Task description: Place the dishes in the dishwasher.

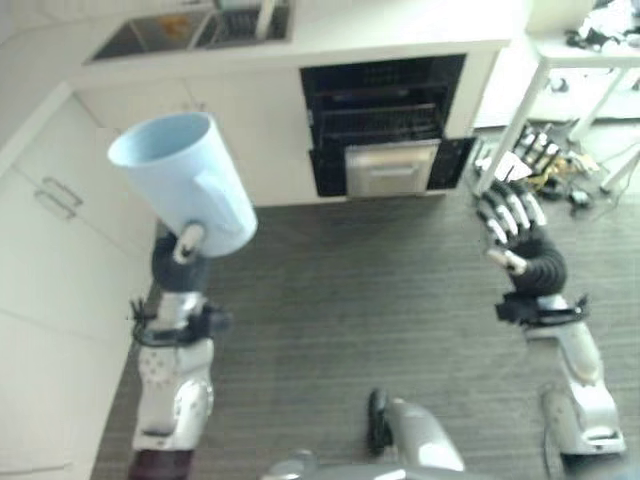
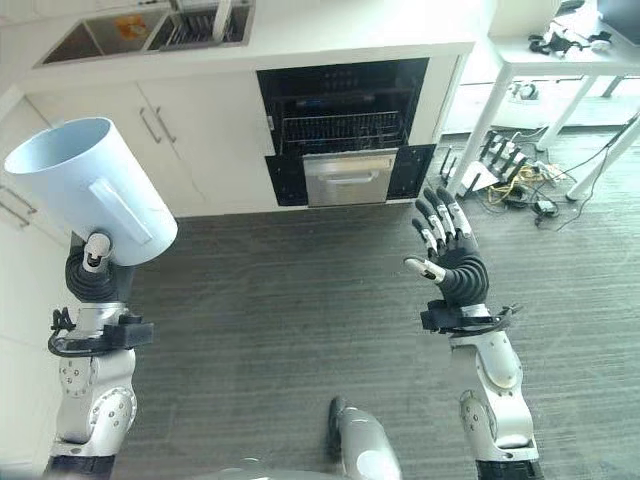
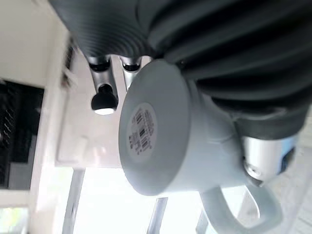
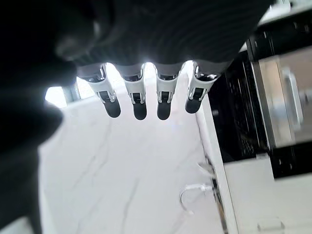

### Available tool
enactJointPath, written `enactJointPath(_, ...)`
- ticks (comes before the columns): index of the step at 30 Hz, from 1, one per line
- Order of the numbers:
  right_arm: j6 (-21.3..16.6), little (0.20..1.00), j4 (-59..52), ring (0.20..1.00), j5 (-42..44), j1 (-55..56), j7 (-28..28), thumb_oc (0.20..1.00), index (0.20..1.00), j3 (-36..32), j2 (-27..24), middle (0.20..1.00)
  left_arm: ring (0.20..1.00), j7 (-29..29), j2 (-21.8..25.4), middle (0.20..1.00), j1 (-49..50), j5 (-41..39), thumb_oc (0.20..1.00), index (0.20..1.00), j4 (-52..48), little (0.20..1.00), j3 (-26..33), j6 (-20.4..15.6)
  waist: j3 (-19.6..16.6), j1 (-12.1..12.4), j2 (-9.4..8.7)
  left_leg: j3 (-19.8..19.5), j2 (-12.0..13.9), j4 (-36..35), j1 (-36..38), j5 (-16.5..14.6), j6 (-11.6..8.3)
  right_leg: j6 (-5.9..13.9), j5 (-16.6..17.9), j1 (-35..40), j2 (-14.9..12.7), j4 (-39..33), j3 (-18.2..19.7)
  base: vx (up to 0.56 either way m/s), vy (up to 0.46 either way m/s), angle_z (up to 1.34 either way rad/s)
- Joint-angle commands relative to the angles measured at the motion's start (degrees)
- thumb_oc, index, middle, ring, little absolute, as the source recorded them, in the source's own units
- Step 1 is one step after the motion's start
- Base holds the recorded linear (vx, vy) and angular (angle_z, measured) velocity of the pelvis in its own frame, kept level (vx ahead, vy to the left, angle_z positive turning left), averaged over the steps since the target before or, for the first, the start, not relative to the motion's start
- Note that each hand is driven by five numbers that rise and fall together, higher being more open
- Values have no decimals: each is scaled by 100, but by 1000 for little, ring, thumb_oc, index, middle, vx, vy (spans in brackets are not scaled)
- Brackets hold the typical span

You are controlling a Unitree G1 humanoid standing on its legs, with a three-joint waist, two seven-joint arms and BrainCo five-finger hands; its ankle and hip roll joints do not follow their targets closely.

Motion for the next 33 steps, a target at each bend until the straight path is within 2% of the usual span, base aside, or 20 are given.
enactJointPath(1,-221,1000,-533,1000,58,272,128,1000,1000,-212,171,1000,200,-237,133,200,207,85,200,200,-249,200,202,-254,-242,-39,-265,-8,25,1362,-763,653,98,845,380,357,-695,-928,196,191,-290,-32)
enactJointPath(4,-242,1000,-441,1000,33,197,5,1000,1000,-208,110,1000,200,-312,117,200,150,19,200,200,-150,200,164,-285,-135,70,-313,135,-78,1151,-1164,408,263,854,271,559,-736,-928,99,138,-109,-10)
enactJointPath(5,-212,1000,-375,1000,53,92,-11,1000,1000,-183,96,1000,200,-351,127,200,144,-72,200,200,-123,200,171,-291,-98,130,-253,235,-152,508,-1163,338,334,911,178,655,-693,-928,74,165,62,3)
enactJointPath(6,-184,1000,-328,1000,41,22,23,1000,1000,-162,148,1000,200,-394,135,200,179,-76,200,200,-106,200,171,-376,-36,177,-119,281,-97,215,-1341,224,331,962,94,742,-575,-928,72,197,100,-2)
enactJointPath(7,-176,1000,-310,1000,-28,5,34,1000,1000,-126,209,1000,200,-400,133,200,197,-37,200,200,-97,200,148,-450,-3,221,27,192,-10,215,-1640,193,271,991,13,791,-432,-928,81,172,107,-34)
enactJointPath(8,-169,1000,-321,1000,-37,32,55,1000,1000,-117,218,1000,200,-392,138,200,214,-54,200,200,-94,200,151,-479,13,255,113,122,69,215,-1885,289,217,1001,-68,857,-329,-928,102,243,125,-60)
enactJointPath(9,-113,1000,-358,1000,-34,82,112,1000,1000,-117,212,1000,200,-326,121,200,213,-39,200,200,-71,200,150,-511,40,320,225,58,233,215,-2312,538,121,980,-248,1039,-173,-928,150,249,128,-65)
enactJointPath(10,-89,1000,-368,1000,-33,96,142,1000,1000,-118,197,1000,200,-301,110,200,208,-26,200,200,-49,200,152,-525,44,353,262,38,294,215,-2474,637,94,955,-337,1131,-110,-928,181,374,207,-39)
enactJointPath(11,-67,1000,-354,1000,-88,81,176,1000,1000,-73,151,1000,200,-244,83,200,171,-4,200,200,29,200,131,-564,58,445,319,78,418,215,-2778,813,71,894,-566,1380,-22,-928,205,305,174,-35)
enactJointPath(13,-68,1000,-331,1000,-159,42,161,1000,1000,-30,98,1000,200,-246,73,200,139,-28,200,200,89,200,116,-597,64,491,334,268,564,215,-2851,844,112,884,-749,1578,-44,-928,154,299,203,-63)
enactJointPath(15,-61,1000,-379,1000,-113,155,303,1000,1000,-39,113,1000,200,-132,110,200,182,-11,200,200,27,200,150,-596,11,520,322,229,591,215,-2805,769,154,938,-854,1740,-117,-928,116,387,293,-118)
enactJointPath(20,-63,1000,-390,1000,-114,219,234,1000,1000,-57,222,1000,200,-283,249,200,-6,6,200,200,-28,200,202,-510,-142,733,30,124,241,215,-2777,631,413,1114,-837,1997,-373,-928,140,263,209,-4)
enactJointPath(25,-7,1000,-360,1000,-201,56,117,1000,1000,-18,340,1000,200,-422,282,200,-103,37,200,200,-63,200,264,-421,-293,938,-151,-24,-28,215,-2767,561,601,1263,-743,2076,-537,-928,117,108,168,12)
enactJointPath(28,28,1000,-327,1000,-264,-25,48,1000,1000,27,418,1000,200,-412,265,200,-197,108,200,200,-74,200,259,-366,-357,957,-211,-33,-125,215,-2698,473,709,1380,-433,2115,-614,-928,61,98,180,-7)
enactJointPath(30,71,1000,-329,1000,-293,-33,15,1000,1000,43,452,1000,200,-412,251,200,-222,124,200,200,-111,200,244,-291,-403,955,-239,-79,-220,215,-2633,397,796,1447,-68,2175,-612,-928,38,123,243,-4)
enactJointPath(31,111,1000,-345,1000,-350,-19,59,1000,1000,41,485,1000,200,-385,227,200,-265,169,200,200,-135,200,209,-200,-450,909,-232,-107,-299,215,-2545,275,915,1495,519,2288,-490,-821,15,121,278,2)
enactJointPath(32,120,1000,-355,1000,-362,-6,60,1000,1000,40,492,1000,200,-382,221,200,-271,174,200,200,-141,200,205,-176,-452,900,-230,-107,-315,215,-2526,246,941,1507,612,2227,-466,-638,18,123,345,3)
enactJointPath(33,141,1000,-399,1000,-329,65,82,1000,1000,39,479,1000,200,-359,218,200,-295,214,200,200,-165,200,219,-125,-441,828,-187,-93,-324,215,-2420,132,1017,1522,789,1802,-330,335,78,58,199,6)
